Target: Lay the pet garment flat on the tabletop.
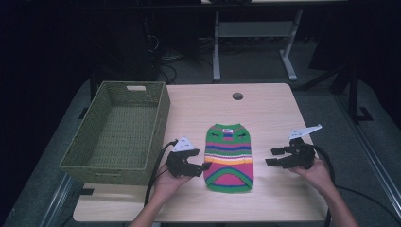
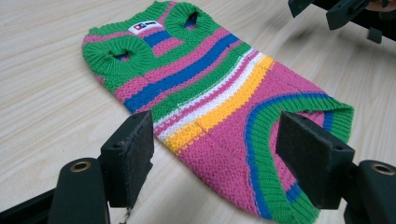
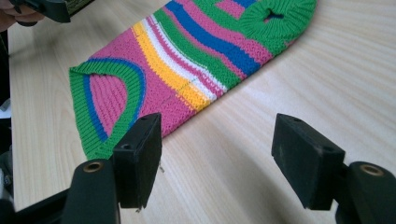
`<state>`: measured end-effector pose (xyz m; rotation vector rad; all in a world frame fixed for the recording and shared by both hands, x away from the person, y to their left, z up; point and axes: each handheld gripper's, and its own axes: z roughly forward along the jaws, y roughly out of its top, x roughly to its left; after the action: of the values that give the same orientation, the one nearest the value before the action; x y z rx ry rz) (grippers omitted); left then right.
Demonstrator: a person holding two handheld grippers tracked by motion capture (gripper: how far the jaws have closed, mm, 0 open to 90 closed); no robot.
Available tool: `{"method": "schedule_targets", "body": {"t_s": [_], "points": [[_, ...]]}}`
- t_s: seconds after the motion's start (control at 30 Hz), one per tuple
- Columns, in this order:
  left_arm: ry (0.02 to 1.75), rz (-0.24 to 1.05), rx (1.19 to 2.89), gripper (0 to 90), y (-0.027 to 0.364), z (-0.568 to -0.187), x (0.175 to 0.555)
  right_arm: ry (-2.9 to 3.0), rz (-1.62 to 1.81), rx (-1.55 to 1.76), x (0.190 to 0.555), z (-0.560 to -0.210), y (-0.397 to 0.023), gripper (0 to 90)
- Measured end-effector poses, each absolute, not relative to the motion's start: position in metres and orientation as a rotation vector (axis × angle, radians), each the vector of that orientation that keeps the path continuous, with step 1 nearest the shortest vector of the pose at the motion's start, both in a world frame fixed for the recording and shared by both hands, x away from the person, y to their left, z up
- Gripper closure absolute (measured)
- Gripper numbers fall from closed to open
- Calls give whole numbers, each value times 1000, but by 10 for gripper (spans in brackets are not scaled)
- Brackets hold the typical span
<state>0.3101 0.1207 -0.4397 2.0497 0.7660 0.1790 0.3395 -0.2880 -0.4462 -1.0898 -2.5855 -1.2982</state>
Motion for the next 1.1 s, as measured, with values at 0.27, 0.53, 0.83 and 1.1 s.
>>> {"method": "schedule_targets", "body": {"t_s": [0.27,0.53,0.83,1.1], "points": [[777,174,2047,270,128,-444,299,-2593,-1289,-1094,329,-451,-294,326],[779,174,2055,269,134,-446,291,-2587,-1295,-1110,318,-457,-301,317],[777,173,2062,269,139,-449,283,-2592,-1320,-1112,307,-456,-306,313],[776,177,2066,267,144,-450,276,-2590,-1329,-1121,296,-461,-312,309]]}}
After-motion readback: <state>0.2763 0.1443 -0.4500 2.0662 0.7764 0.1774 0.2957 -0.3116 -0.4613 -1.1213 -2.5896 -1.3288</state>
